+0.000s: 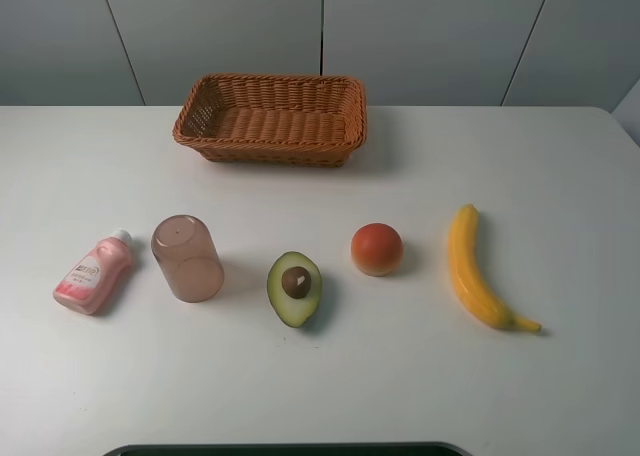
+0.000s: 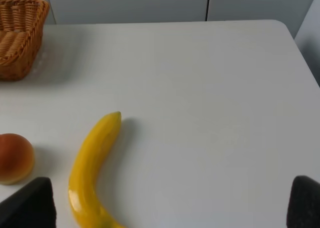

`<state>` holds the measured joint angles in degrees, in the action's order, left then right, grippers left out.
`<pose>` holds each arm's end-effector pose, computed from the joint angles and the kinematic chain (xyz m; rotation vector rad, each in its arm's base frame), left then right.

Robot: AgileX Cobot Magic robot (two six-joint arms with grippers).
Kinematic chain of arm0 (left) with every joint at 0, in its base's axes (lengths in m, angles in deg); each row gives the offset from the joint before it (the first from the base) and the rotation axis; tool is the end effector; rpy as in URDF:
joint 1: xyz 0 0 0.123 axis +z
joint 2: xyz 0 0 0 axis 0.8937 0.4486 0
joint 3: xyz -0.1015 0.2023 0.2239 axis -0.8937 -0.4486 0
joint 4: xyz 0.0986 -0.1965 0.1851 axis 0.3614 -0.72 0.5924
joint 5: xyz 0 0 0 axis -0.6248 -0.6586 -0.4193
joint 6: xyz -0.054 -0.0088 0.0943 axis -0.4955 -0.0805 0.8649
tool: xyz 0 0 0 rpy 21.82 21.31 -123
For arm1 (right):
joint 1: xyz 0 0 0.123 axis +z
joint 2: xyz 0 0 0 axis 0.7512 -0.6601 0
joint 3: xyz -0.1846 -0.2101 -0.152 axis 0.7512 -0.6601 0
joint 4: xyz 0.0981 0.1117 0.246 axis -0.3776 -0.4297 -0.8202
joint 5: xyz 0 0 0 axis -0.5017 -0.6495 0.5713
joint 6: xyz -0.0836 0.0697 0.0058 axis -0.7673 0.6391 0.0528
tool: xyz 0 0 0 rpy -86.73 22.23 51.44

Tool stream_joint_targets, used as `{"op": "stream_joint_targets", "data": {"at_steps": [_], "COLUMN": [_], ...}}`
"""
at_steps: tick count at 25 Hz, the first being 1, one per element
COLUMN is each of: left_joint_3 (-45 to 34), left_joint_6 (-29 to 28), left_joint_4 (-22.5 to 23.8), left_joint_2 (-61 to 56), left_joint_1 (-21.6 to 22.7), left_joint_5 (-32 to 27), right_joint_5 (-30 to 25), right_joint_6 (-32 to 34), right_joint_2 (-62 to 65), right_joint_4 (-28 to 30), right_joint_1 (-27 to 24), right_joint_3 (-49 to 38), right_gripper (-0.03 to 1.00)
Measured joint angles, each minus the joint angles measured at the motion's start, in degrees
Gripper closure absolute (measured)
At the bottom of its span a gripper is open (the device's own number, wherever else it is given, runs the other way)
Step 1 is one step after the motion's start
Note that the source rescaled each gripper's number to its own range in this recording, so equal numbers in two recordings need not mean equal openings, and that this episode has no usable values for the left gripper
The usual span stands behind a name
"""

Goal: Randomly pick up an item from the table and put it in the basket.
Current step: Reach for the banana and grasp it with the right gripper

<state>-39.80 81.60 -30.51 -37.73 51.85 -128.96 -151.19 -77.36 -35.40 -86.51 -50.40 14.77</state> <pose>0.0070 0.0001 0.2879 0.2380 2.0420 -0.0864 0.0057 -0.0010 0.2872 0.0315 2.0652 -0.0292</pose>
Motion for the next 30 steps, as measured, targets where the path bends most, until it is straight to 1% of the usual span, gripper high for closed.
{"op": "stream_joint_targets", "data": {"at_steps": [3,6,8,12,13,14,15,18,20,21,26,30], "left_joint_3": [0.00,0.00,0.00,0.00,0.00,0.00,0.00,0.00,0.00,0.00,0.00,0.00], "left_joint_6": [0.00,0.00,0.00,0.00,0.00,-0.10,-0.10,-0.10,-0.10,-0.10,-0.10,-0.10], "left_joint_4": [0.00,0.00,0.00,0.00,0.00,0.00,0.00,0.00,0.00,0.00,0.00,0.00], "left_joint_2": [0.00,0.00,0.00,0.00,0.00,0.00,0.00,0.00,0.00,0.00,0.00,0.00], "left_joint_1": [0.00,0.00,0.00,0.00,0.00,0.00,0.00,0.00,0.00,0.00,0.00,0.00], "left_joint_5": [0.00,0.00,0.00,0.00,0.00,0.00,0.00,0.00,0.00,0.00,0.00,0.00], "right_joint_5": [0.00,-0.82,-2.22,-2.86,-2.86,-2.90,-2.90,-2.59,-1.52,-0.60,2.74,5.37], "right_joint_6": [0.00,1.54,1.94,0.95,0.49,0.00,-0.71,-2.54,-4.02,-4.40,-6.81,-10.15], "right_joint_2": [0.00,0.00,-2.09,-12.35,-14.88,-17.90,-20.91,-29.18,-34.24,-36.88,-49.47,-58.99], "right_joint_4": [0.00,0.00,0.00,0.11,0.11,0.21,0.21,0.21,0.21,0.21,-0.02,-2.22], "right_joint_1": [0.00,0.00,0.00,0.00,0.00,0.00,0.00,0.00,0.00,0.00,0.00,0.98], "right_joint_3": [0.00,0.15,1.33,5.57,6.93,8.32,9.54,13.24,14.87,15.29,15.44,15.44], "right_gripper": [-0.03,-0.02,0.05,0.31,0.35,0.35,0.33,0.18,0.11,0.10,0.09,0.09]}}
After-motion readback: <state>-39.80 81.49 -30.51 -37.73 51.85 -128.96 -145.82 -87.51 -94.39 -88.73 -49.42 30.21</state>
